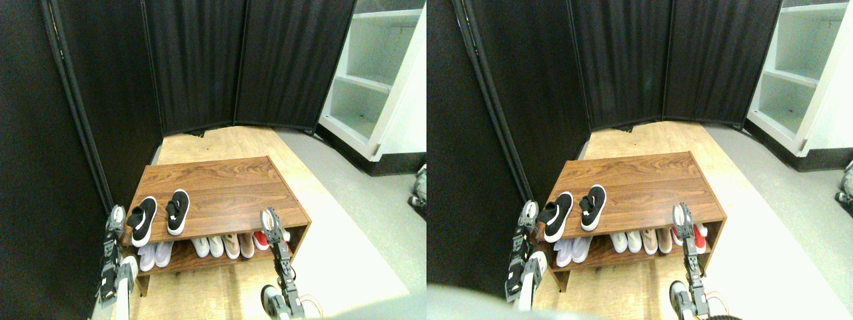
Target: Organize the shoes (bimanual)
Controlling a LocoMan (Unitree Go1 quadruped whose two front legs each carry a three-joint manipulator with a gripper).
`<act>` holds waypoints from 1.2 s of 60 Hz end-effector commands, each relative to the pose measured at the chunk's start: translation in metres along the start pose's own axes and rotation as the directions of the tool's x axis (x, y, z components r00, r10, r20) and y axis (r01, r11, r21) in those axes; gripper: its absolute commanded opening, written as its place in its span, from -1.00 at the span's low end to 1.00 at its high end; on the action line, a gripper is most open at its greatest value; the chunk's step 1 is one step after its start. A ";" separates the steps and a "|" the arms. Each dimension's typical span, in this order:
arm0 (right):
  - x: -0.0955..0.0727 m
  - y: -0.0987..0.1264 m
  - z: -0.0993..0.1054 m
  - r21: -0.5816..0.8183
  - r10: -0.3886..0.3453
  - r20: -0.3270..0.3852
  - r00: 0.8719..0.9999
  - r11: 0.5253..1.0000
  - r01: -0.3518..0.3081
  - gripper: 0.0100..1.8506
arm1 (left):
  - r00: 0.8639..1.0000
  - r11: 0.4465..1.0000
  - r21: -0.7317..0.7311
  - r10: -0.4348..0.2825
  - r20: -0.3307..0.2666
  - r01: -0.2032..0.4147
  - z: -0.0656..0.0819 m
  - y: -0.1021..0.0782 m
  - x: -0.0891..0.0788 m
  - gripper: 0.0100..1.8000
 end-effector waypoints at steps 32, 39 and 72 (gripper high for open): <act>-0.001 0.009 0.016 -0.002 0.061 0.073 0.995 0.998 -0.061 -0.89 | 0.993 0.996 -0.013 0.082 -0.083 -0.083 -0.033 -0.020 0.013 -1.00; -0.001 0.009 0.016 0.030 0.065 0.069 0.996 0.997 -0.067 -0.90 | 0.995 0.997 -0.057 0.042 -0.090 -0.047 -0.040 -0.029 0.008 -1.00; 0.002 0.010 0.017 0.012 0.081 0.090 0.993 0.997 -0.082 -0.87 | 0.986 0.992 -0.108 0.049 -0.159 -0.067 -0.059 -0.044 0.001 -1.00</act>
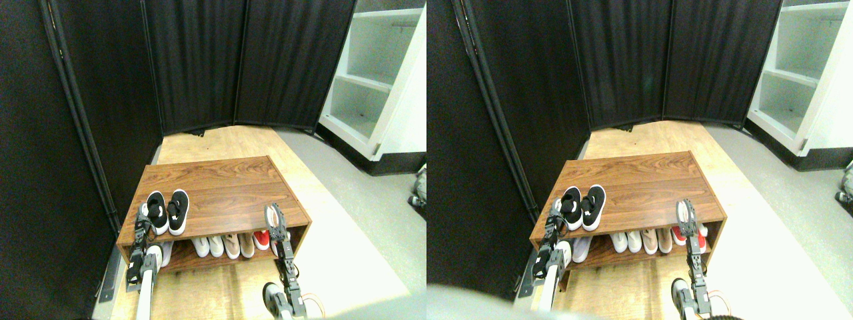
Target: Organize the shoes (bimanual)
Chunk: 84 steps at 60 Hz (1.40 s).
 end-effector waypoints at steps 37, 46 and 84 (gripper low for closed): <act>0.005 0.008 -0.003 -0.019 0.017 0.024 1.000 1.000 -0.016 -0.90 | 0.995 0.996 -0.073 -0.050 -0.082 0.044 -0.012 -0.027 0.007 -1.00; 0.007 0.006 -0.005 -0.037 0.013 0.026 1.000 0.999 -0.012 -0.92 | 0.999 0.999 -0.021 -0.051 -0.012 0.050 0.004 -0.011 0.013 -1.00; 0.021 0.000 -0.021 -0.048 -0.039 -0.009 0.999 0.998 0.039 -0.88 | 0.968 0.964 -0.089 -0.247 0.053 0.251 0.064 0.010 -0.036 -1.00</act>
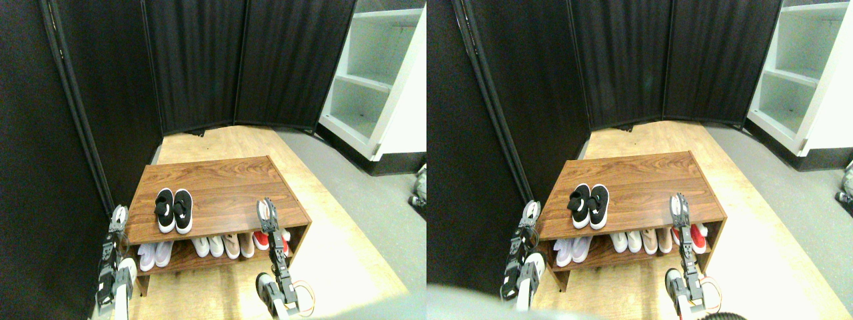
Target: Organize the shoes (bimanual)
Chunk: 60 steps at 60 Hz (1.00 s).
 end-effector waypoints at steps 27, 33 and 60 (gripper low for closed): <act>0.010 -0.013 -0.018 -0.014 -0.059 -0.023 0.998 0.998 0.059 -0.89 | 1.000 0.985 -0.171 0.020 -0.003 -0.020 -0.012 -0.026 -0.065 -1.00; 0.010 -0.016 -0.018 -0.006 -0.061 -0.031 0.998 0.998 0.061 -0.86 | 1.000 0.985 -0.170 0.011 -0.014 -0.014 -0.013 -0.031 -0.068 -1.00; 0.004 -0.014 -0.014 0.004 -0.045 -0.030 0.999 0.999 0.045 -0.87 | 1.000 0.987 -0.161 0.009 0.006 -0.008 -0.012 -0.034 -0.077 -1.00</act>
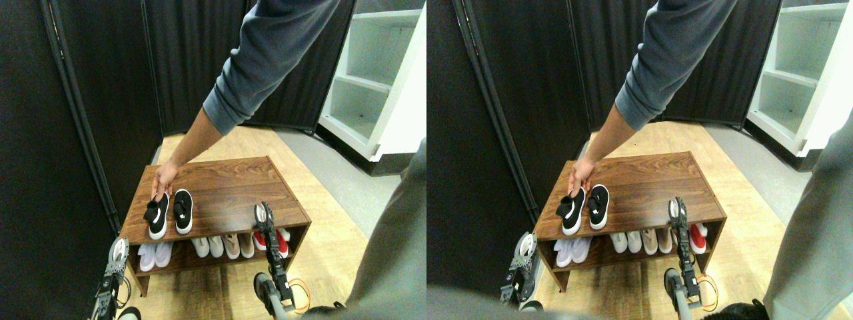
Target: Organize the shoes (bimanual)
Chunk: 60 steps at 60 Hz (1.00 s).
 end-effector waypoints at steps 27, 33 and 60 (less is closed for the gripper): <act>-0.004 0.012 0.006 0.011 0.059 0.019 0.998 0.998 -0.059 -0.84 | 0.995 0.995 0.031 -0.092 0.038 0.091 0.006 -0.013 -0.014 -1.00; -0.003 0.013 0.006 0.017 0.058 0.012 0.998 0.998 -0.058 -0.83 | 0.994 0.997 0.003 -0.072 0.084 0.072 0.004 -0.013 -0.022 -1.00; -0.004 0.017 0.003 0.035 0.070 0.004 0.998 0.997 -0.070 -0.83 | 0.995 0.979 -0.187 0.086 0.042 -0.076 -0.032 -0.012 -0.032 0.68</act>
